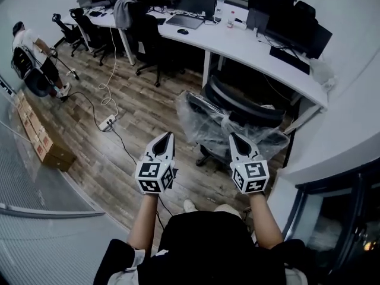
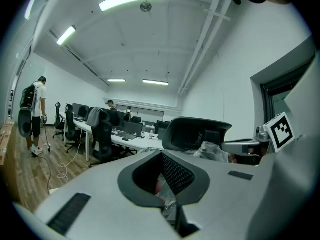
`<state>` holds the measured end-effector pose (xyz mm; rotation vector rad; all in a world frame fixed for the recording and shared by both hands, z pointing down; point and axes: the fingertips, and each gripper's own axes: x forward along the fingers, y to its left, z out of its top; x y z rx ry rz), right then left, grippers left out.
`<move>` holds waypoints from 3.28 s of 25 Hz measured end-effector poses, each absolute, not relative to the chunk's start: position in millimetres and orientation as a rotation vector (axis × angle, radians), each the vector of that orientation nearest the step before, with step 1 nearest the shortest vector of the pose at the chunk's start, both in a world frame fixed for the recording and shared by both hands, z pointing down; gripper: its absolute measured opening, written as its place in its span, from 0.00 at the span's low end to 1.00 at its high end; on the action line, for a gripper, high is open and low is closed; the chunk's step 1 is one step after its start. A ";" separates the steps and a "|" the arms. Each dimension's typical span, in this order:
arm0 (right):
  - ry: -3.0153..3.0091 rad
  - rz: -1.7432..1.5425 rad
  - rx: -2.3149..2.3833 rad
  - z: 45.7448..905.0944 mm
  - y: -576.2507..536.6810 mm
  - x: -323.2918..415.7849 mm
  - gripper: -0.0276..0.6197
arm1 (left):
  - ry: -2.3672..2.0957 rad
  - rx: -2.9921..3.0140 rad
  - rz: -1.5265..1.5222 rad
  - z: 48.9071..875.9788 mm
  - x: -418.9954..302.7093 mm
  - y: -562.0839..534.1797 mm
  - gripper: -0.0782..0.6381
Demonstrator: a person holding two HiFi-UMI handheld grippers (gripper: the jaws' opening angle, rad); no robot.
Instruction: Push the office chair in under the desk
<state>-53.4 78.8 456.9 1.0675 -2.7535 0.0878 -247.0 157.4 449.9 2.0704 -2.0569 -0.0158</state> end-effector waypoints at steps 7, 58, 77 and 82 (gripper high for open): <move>-2.721 0.108 1.198 456.7 68.1 -26.3 0.08 | -1.890 2.238 -0.010 450.5 -228.5 123.9 0.13; -2.104 -0.489 1.029 531.2 -35.0 50.3 0.52 | -1.483 2.759 1.264 535.0 -128.8 -60.8 0.60; -2.091 -0.540 1.046 531.1 -68.7 53.8 0.44 | -1.550 2.737 1.248 540.7 -133.4 -91.2 0.61; -2.056 -0.559 1.009 536.7 -93.0 59.5 0.39 | -1.566 2.712 1.257 540.7 -130.3 -115.7 0.61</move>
